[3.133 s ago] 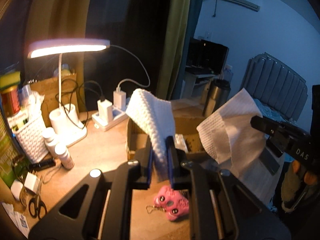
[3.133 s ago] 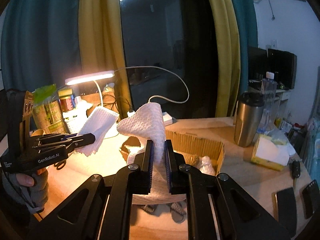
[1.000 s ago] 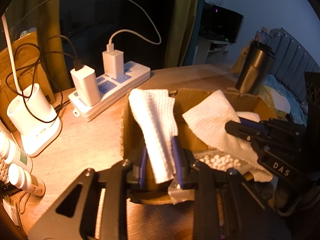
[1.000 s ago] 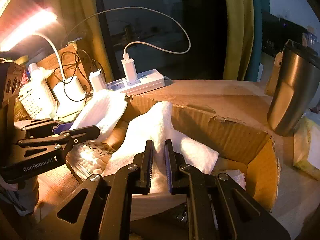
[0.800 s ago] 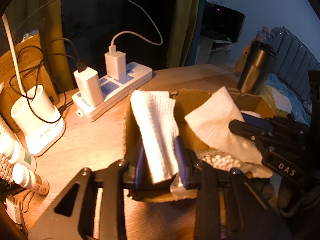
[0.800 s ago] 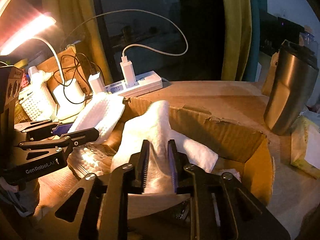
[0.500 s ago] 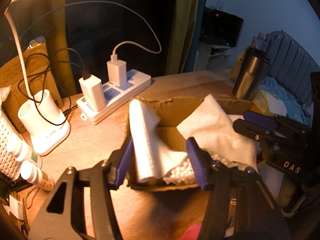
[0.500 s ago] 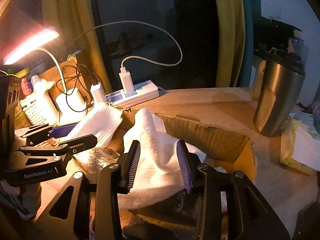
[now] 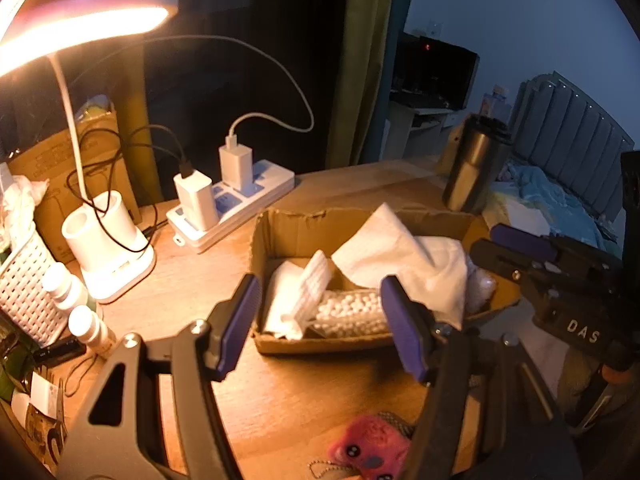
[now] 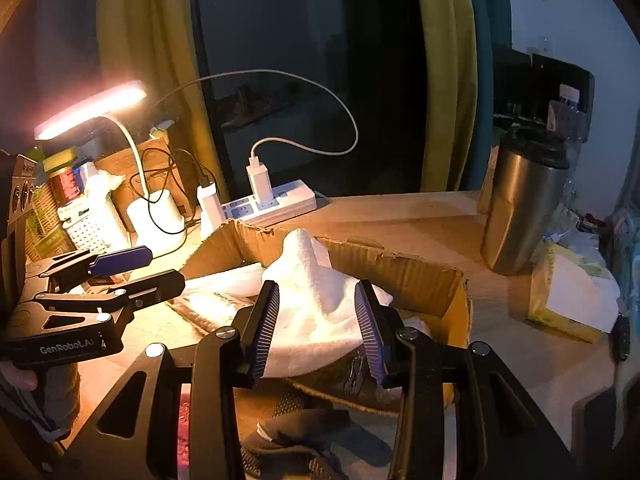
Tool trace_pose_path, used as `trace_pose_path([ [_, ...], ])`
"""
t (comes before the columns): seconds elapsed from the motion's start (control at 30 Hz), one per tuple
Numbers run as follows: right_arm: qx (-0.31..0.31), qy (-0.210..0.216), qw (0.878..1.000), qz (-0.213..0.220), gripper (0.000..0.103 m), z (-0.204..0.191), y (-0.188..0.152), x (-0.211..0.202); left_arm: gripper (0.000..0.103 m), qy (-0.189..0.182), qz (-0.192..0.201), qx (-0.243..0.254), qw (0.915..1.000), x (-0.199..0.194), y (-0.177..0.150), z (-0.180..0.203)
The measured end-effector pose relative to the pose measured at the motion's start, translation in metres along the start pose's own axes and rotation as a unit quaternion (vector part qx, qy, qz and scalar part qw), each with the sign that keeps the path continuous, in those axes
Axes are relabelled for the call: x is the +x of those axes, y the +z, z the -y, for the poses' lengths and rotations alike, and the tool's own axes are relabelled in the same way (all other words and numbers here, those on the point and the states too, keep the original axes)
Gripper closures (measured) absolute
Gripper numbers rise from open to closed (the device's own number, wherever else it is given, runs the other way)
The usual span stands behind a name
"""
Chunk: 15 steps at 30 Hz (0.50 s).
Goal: Organize soft objects
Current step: 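Lower the cloths into the box and open both grippers, then move the left gripper to the pink plush toy while the right approaches the gray glove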
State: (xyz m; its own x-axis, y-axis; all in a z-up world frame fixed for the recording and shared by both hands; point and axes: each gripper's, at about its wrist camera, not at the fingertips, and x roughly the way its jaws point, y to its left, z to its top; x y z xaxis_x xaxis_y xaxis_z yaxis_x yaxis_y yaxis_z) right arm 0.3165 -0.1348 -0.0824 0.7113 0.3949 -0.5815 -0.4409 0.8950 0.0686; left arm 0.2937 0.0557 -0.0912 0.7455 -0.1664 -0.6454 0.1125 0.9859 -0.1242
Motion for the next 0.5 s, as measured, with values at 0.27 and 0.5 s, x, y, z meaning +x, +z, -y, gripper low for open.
trace_pose_path([
  [0.27, -0.006, -0.008, 1.000, 0.013, 0.061, -0.009, -0.003, -0.027, 0.025, -0.001, 0.020, -0.005, 0.9998, -0.028, -0.007, 0.002],
  [0.5, -0.008, -0.015, 1.000, 0.023, 0.051, -0.015, -0.008, -0.049, 0.023, -0.004, 0.033, -0.005, 0.9994, -0.051, -0.013, 0.005],
])
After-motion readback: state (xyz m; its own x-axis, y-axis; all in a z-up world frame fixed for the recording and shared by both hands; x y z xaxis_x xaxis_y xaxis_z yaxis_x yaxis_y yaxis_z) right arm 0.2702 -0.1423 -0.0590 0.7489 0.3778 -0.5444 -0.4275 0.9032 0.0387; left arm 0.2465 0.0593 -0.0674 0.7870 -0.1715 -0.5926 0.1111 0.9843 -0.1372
